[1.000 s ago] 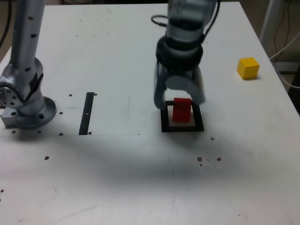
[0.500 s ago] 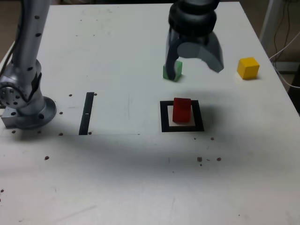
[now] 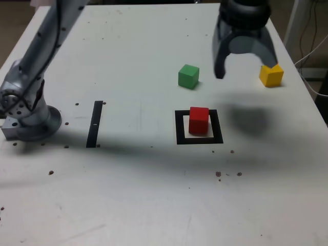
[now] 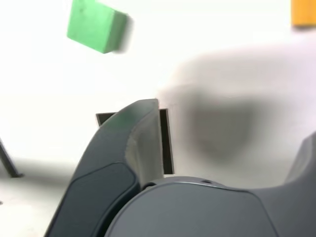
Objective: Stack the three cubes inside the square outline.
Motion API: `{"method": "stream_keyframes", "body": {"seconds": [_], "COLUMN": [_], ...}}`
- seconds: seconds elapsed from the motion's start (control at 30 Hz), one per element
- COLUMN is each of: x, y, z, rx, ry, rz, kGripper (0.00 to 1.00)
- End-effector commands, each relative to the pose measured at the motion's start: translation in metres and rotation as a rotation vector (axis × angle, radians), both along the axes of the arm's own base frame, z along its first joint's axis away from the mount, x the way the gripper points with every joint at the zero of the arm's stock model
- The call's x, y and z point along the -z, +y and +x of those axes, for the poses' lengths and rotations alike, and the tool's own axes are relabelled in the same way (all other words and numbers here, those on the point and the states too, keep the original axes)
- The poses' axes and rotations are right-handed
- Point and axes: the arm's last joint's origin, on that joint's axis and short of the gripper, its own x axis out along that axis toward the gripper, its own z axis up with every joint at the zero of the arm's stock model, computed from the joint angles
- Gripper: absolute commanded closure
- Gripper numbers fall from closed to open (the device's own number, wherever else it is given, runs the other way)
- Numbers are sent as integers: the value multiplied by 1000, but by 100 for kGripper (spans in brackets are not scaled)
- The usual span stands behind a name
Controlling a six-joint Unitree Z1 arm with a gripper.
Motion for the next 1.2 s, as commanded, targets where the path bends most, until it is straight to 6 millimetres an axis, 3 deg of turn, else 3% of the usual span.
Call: {"method": "stream_keyframes", "body": {"seconds": [0.0, 0.4, 0.93, 1.17], "x": [3, 18, 62, 78], "y": [7, 35, 75, 83], "z": [9, 39, 67, 74], "rx": [-12, -99, -210, -227], "ry": [-6, -73, -96, -99], "rz": [-2, -18, -37, -41], "kGripper": [1, 1, 2, 4]}}
